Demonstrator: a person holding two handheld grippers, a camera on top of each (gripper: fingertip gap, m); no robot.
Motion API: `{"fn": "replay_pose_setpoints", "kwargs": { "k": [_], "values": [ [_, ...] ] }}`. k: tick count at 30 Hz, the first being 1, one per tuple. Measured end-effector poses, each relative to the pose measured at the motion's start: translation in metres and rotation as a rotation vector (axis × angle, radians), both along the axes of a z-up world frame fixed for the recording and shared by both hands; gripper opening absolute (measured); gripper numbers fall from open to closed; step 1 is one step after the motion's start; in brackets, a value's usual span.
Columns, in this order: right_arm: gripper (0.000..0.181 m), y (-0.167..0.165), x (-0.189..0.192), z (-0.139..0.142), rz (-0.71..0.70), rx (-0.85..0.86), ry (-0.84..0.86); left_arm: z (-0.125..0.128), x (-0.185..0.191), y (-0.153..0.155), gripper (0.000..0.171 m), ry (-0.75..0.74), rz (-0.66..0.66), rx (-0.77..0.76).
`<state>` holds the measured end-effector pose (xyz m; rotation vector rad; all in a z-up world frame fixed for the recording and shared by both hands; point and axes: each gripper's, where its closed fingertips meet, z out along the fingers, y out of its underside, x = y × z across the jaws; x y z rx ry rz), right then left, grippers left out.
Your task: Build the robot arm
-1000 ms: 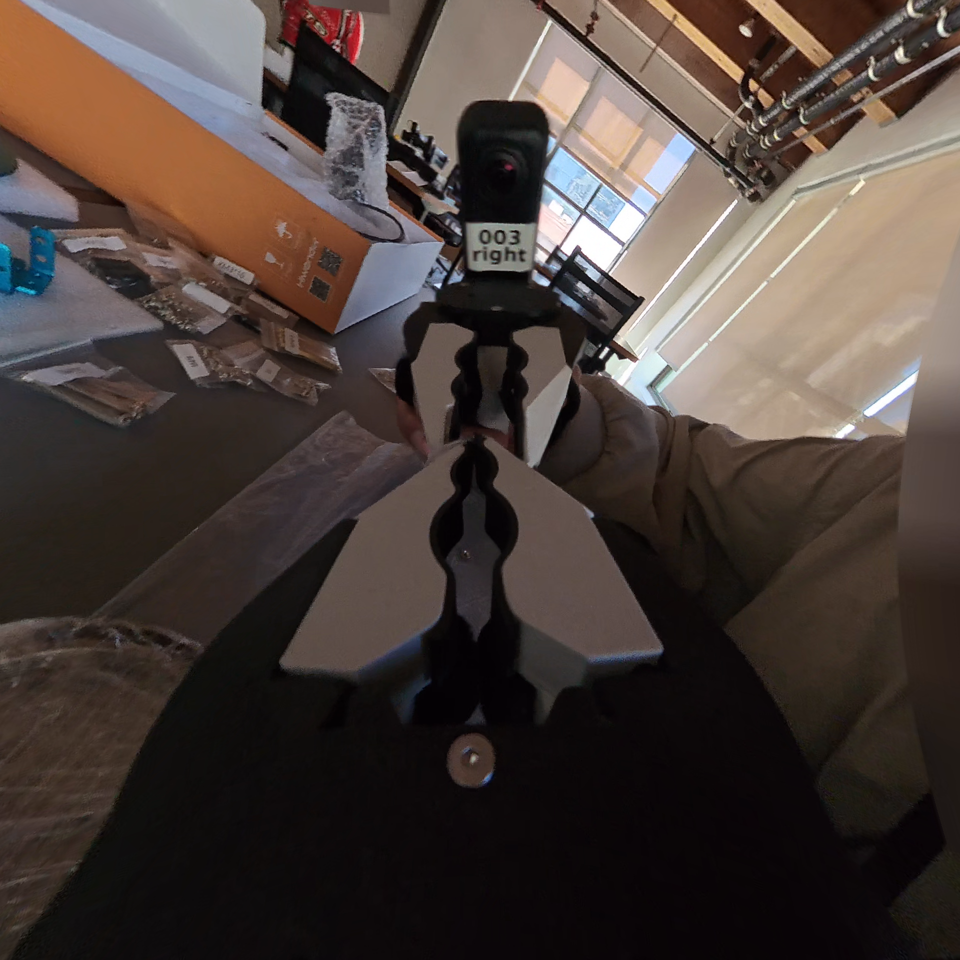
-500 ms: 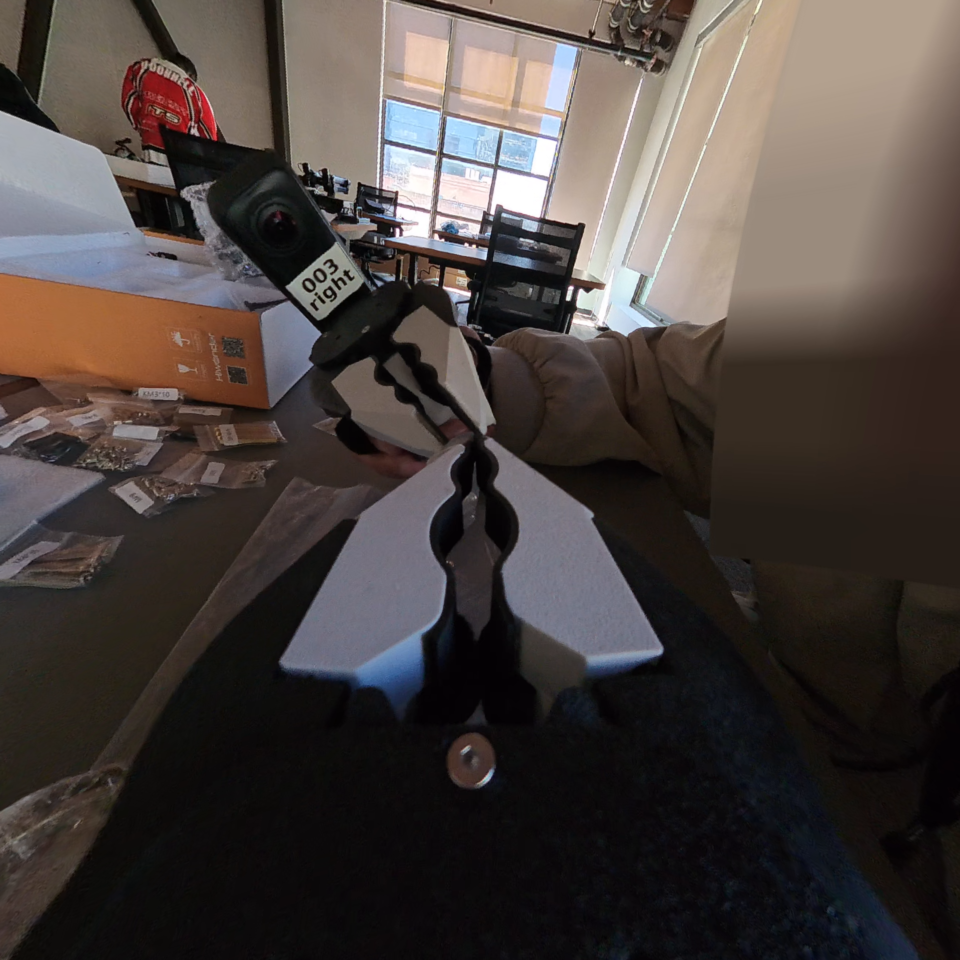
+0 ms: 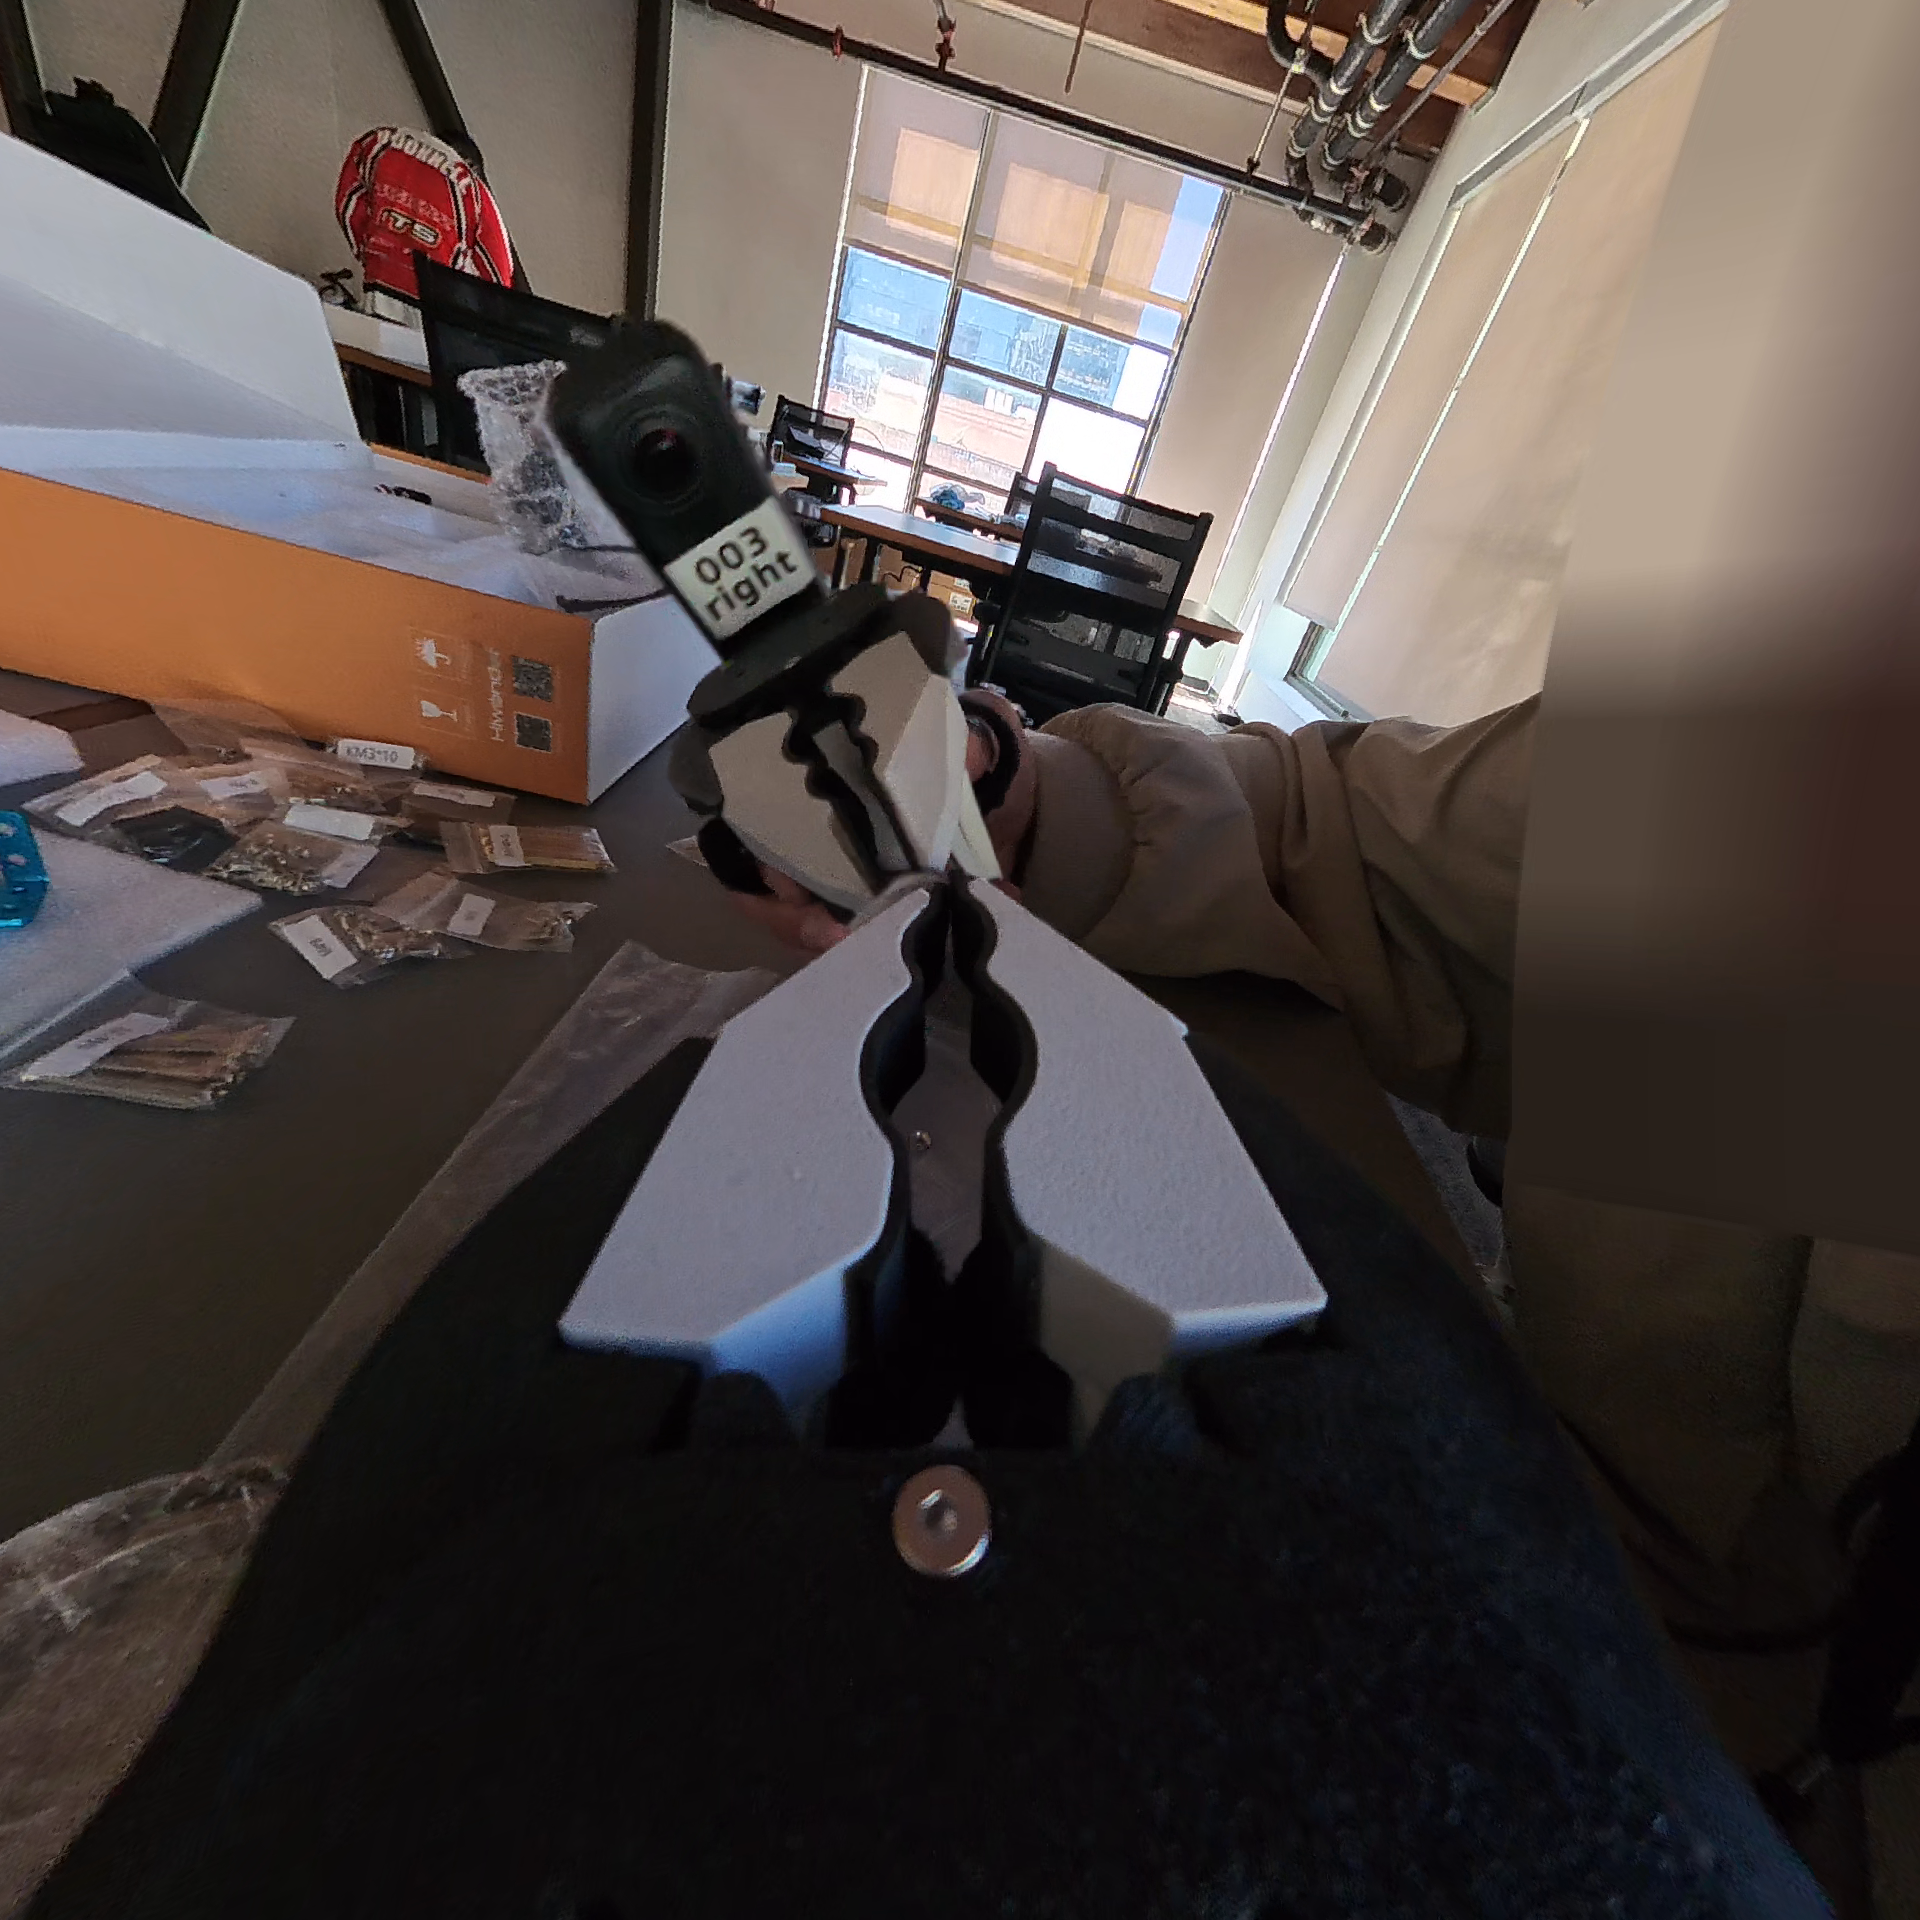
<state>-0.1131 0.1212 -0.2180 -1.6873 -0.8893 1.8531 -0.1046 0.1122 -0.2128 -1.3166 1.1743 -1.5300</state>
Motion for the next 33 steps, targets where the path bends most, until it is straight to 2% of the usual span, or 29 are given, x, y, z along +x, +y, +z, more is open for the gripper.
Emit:
{"fn": "replay_pose_setpoints", "kwargs": {
  "k": [1,3,6,9,12,15,20,25,33],
  "values": [
    [0.005,0.004,0.0,-0.003,-0.037,0.054,-0.022,-0.001,0.0,0.001,0.0,0.003,-0.002,-0.013],
    [0.009,0.013,0.0,-0.009,-0.134,0.208,-0.098,0.001,-0.001,0.004,0.0,-0.004,-0.006,-0.06],
    [0.007,0.009,0.0,-0.012,-0.153,0.37,-0.178,-0.001,-0.002,0.009,0.0,0.003,-0.005,-0.101],
    [0.0,0.002,-0.004,-0.013,-0.124,0.378,-0.165,-0.002,-0.001,0.008,0.0,-0.001,-0.017,-0.122],
    [0.02,-0.008,-0.005,-0.011,-0.058,0.357,-0.123,-0.002,-0.002,0.01,0.0,0.005,-0.009,-0.126],
    [0.022,-0.006,-0.004,-0.008,-0.06,0.327,-0.103,-0.003,-0.002,0.011,0.0,0.009,-0.014,-0.134],
    [0.018,-0.005,-0.002,-0.009,-0.066,0.326,-0.123,-0.007,-0.001,0.009,0.0,0.025,-0.025,-0.14],
    [0.004,-0.005,-0.003,-0.015,-0.098,0.461,-0.215,-0.007,0.001,0.004,0.0,0.018,-0.051,-0.151],
    [0.0,0.001,0.005,-0.004,-0.092,0.309,-0.107,-0.003,0.0,0.008,0.0,-0.004,-0.017,-0.118]
  ]
}}
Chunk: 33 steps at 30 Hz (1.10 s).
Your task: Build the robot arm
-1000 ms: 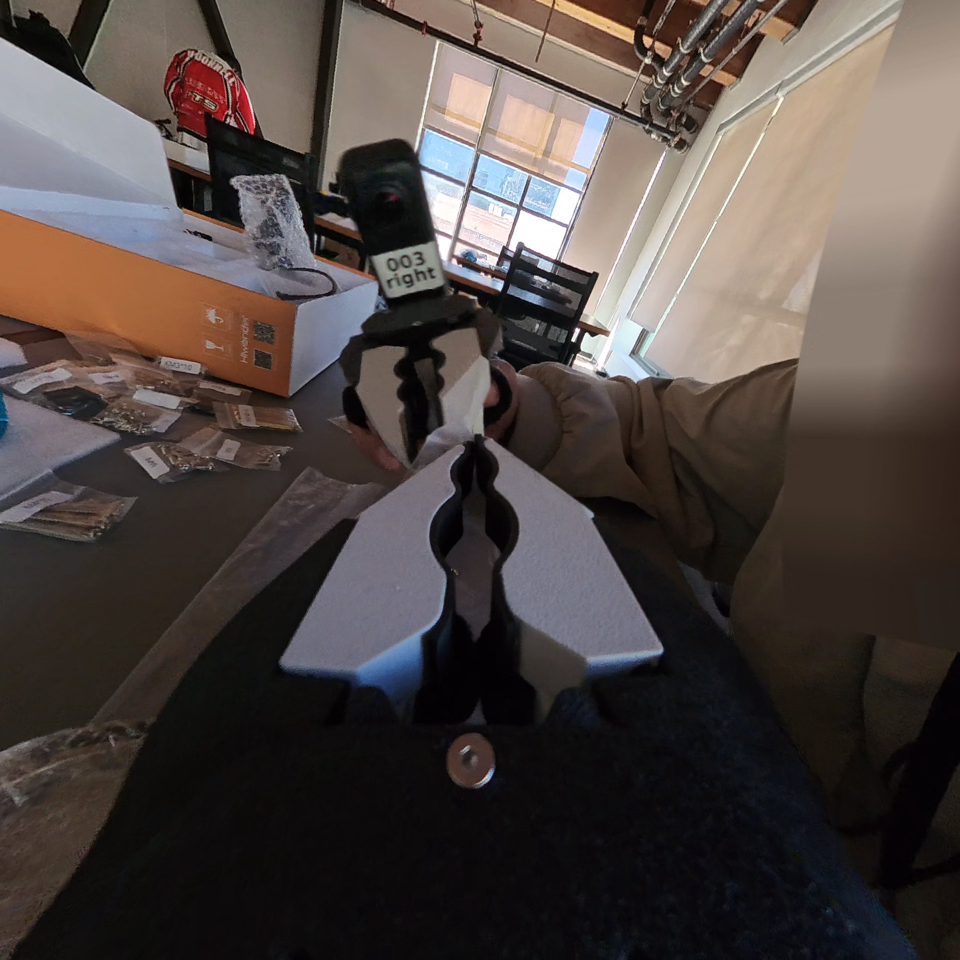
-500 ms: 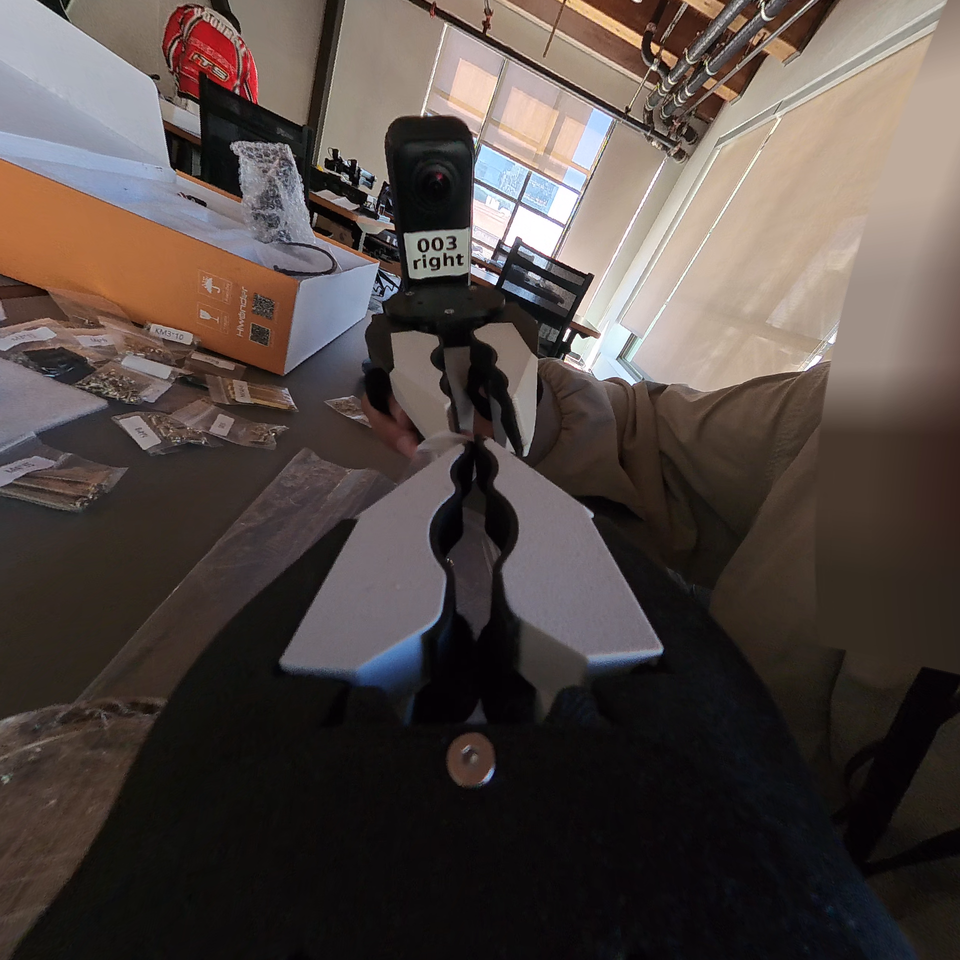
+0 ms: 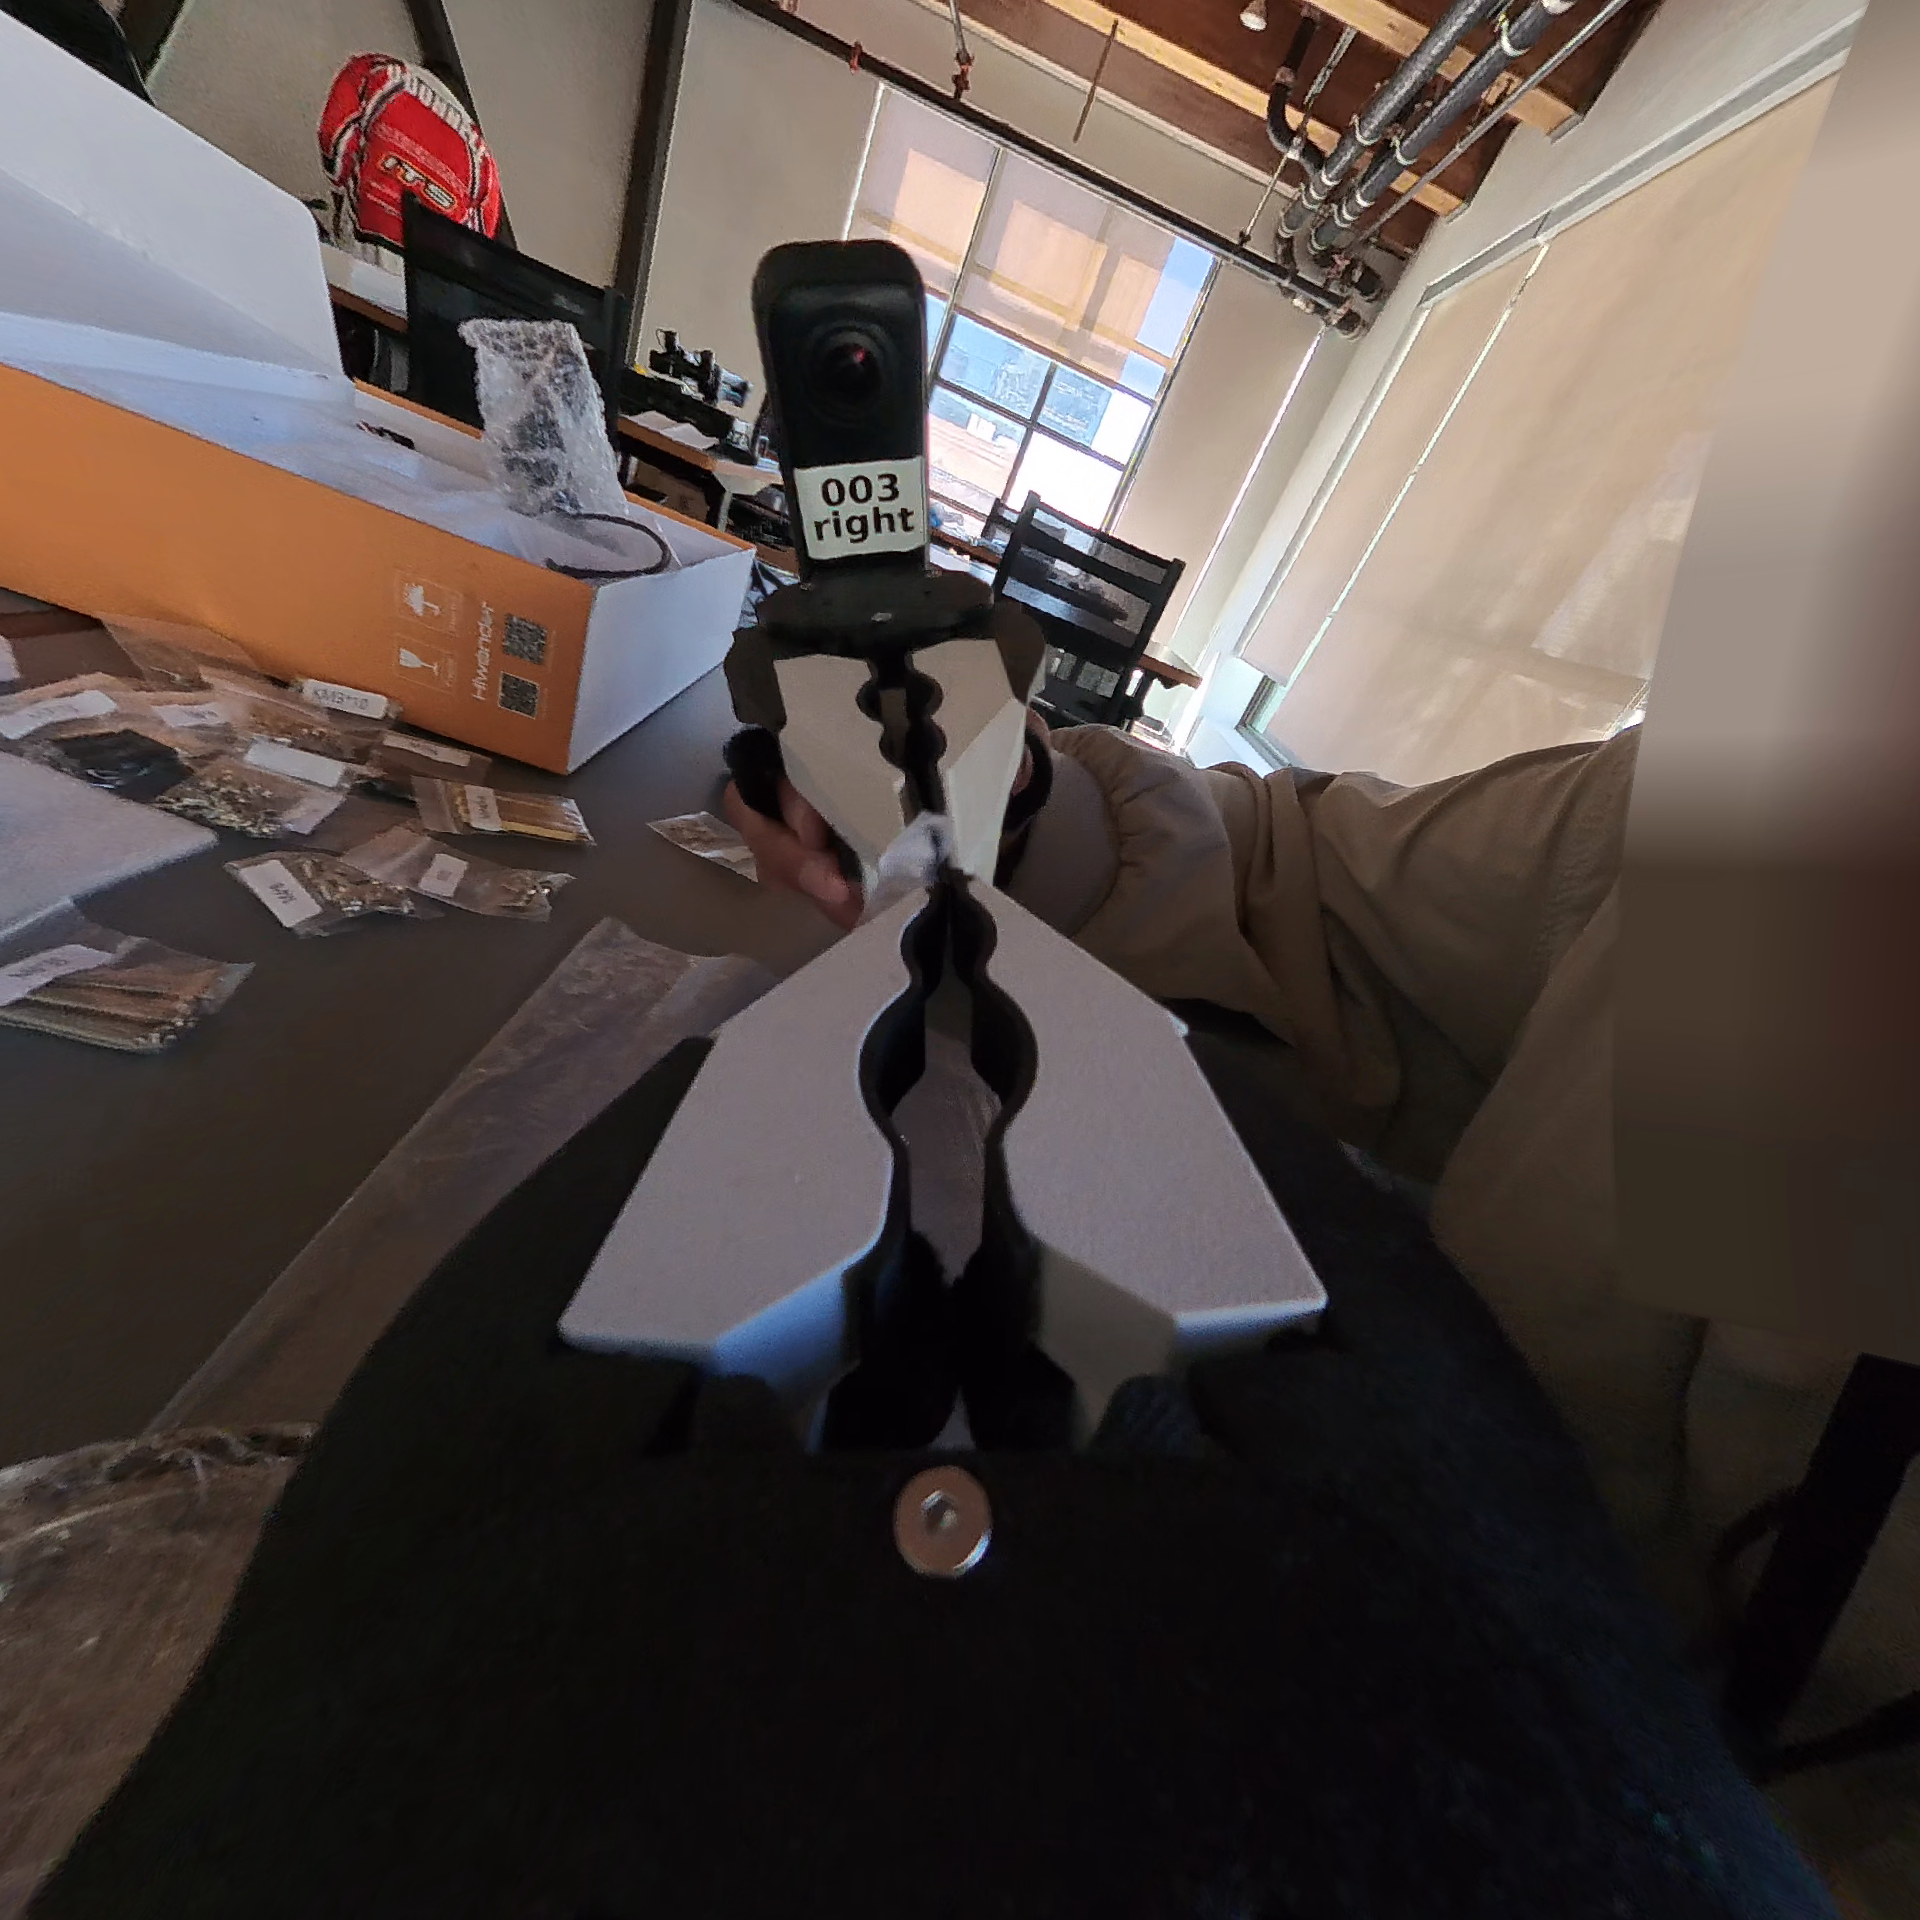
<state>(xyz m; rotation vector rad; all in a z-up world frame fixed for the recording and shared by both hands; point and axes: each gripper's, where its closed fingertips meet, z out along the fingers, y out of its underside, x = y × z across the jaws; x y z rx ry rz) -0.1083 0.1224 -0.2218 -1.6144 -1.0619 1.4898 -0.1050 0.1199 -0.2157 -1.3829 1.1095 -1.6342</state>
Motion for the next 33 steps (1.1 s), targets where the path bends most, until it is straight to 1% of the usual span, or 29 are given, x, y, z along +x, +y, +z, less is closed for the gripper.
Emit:
{"fn": "replay_pose_setpoints", "kwargs": {
  "k": [3,10,21,26,33],
  "values": [
    [0.0,0.001,-0.003,-0.006,-0.021,0.036,-0.046,0.0,0.0,0.0,0.0,-0.001,0.002,0.002],
    [0.0,0.003,-0.002,-0.006,-0.018,-0.009,-0.026,0.004,-0.002,0.01,0.001,-0.019,0.069,0.031],
    [0.0,0.002,-0.004,-0.009,-0.014,-0.016,-0.033,0.001,-0.001,0.01,0.0,0.005,0.111,0.113],
    [0.0,0.003,-0.003,-0.006,-0.015,-0.043,0.0,-0.002,0.0,0.01,0.0,0.026,0.12,0.136],
    [0.0,0.005,-0.002,-0.007,-0.021,-0.033,-0.01,-0.001,0.0,0.011,0.0,0.021,0.115,0.108]
  ]
}}
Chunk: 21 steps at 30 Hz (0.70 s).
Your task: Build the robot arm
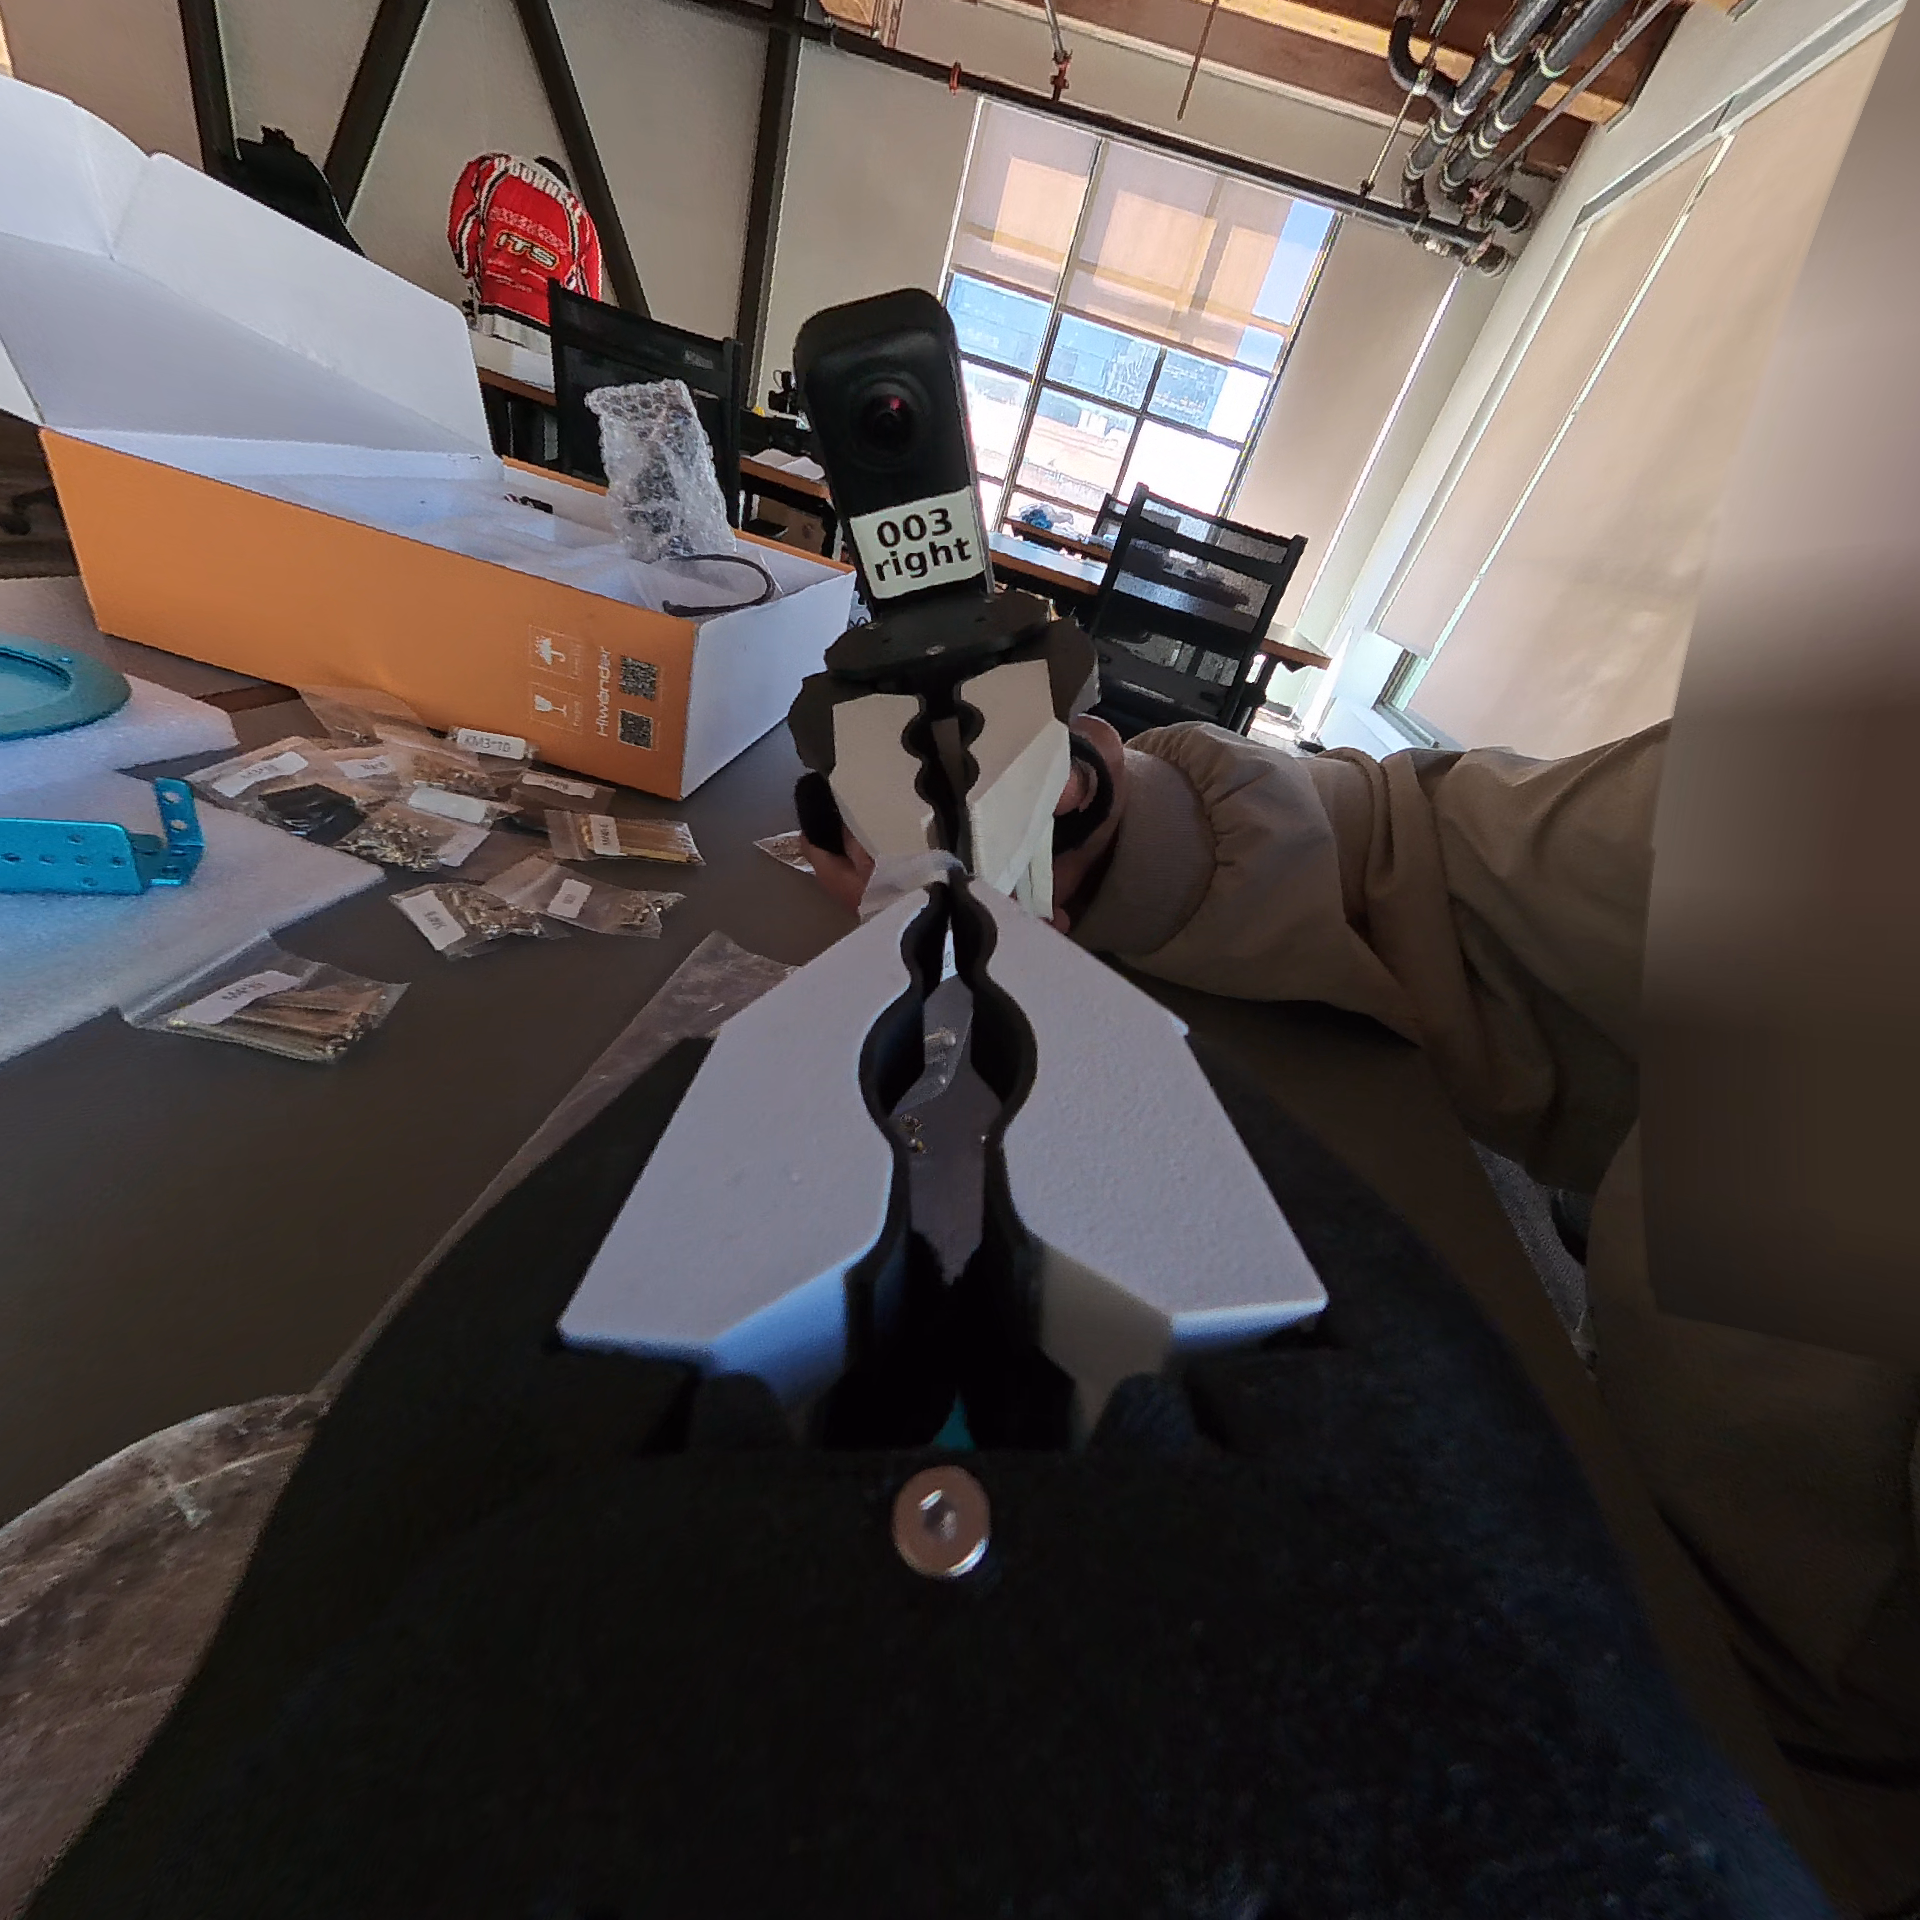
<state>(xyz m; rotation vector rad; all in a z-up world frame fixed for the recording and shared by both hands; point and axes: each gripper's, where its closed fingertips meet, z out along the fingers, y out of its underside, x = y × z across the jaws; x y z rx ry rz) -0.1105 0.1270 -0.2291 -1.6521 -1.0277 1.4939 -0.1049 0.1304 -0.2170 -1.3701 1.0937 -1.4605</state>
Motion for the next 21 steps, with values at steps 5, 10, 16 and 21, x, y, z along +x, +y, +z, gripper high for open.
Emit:
{"fn": "replay_pose_setpoints", "kwargs": {
  "k": [5,10,16,21],
  "values": [
    [0.0,-0.0004,-0.001,-0.0024,0.001,0.002,-0.01,-0.0004,0.0005,-0.0024,0.0,-0.004,-0.02,-0.019],
    [0.0,-0.0005,-0.0011,-0.0023,0.001,0.004,-0.008,-0.0009,0.0007,-0.0023,0.0,-0.001,-0.016,-0.013],
    [0.0,-0.0004,-0.0011,-0.0024,-0.001,0.009,-0.009,-0.0023,0.0008,-0.0007,0.0,0.006,-0.007,-0.014],
    [0.0,0.002,-0.0011,-0.0053,-0.02,0.029,-0.032,-0.0038,0.0012,0.0014,0.0,0.011,0.007,-0.034]
  ]
}}
